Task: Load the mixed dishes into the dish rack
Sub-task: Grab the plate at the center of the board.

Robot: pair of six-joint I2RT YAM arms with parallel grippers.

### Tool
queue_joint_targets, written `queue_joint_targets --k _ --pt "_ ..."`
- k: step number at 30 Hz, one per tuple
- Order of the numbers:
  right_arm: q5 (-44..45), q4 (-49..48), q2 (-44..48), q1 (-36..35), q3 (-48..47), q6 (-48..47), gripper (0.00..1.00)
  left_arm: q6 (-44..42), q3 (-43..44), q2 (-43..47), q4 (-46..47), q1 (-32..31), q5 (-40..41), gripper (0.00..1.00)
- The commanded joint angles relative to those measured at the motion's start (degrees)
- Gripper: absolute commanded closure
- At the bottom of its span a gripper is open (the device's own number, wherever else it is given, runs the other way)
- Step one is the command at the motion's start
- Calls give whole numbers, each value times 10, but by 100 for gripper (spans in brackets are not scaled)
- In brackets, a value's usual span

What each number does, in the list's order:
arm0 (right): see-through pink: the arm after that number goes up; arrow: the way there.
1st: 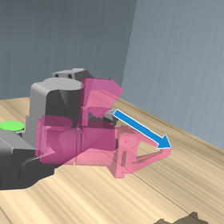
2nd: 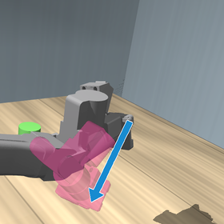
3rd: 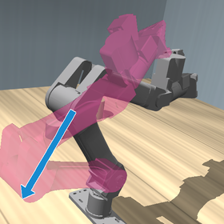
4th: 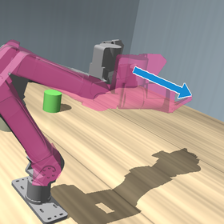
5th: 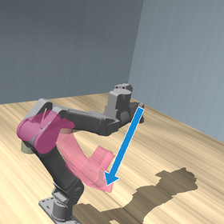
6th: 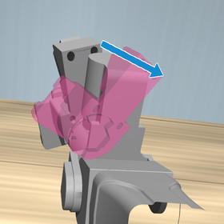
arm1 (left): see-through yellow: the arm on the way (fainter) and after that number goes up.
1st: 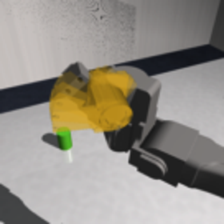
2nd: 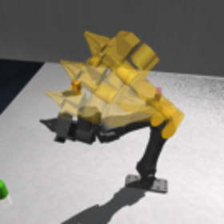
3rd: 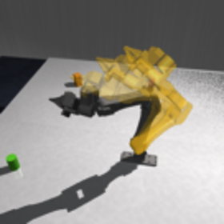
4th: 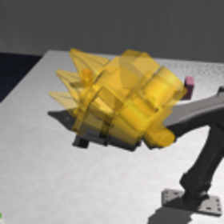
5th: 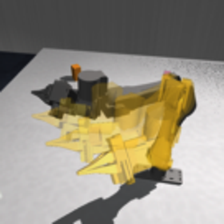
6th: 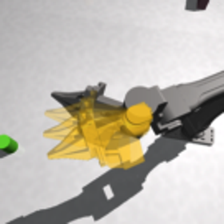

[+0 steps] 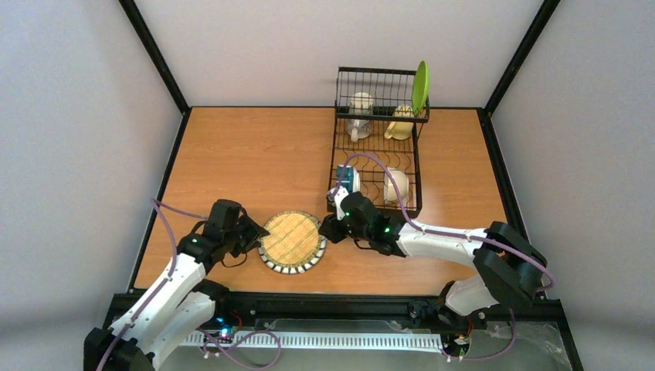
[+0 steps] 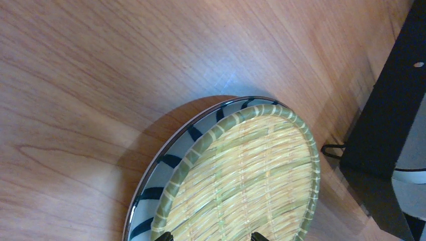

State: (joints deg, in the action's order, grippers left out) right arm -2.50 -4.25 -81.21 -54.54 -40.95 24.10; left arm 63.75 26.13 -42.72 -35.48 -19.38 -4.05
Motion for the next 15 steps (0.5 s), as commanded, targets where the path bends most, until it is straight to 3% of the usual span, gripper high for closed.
queue_joint_targets --k 1,15 --pt "-8 -48 -21 -6 12 23 20 -5 -7 1 -18 2 6 13" --pt "-29 -92 -79 -6 20 49 20 -9 -23 -7 -10 2 11 13"
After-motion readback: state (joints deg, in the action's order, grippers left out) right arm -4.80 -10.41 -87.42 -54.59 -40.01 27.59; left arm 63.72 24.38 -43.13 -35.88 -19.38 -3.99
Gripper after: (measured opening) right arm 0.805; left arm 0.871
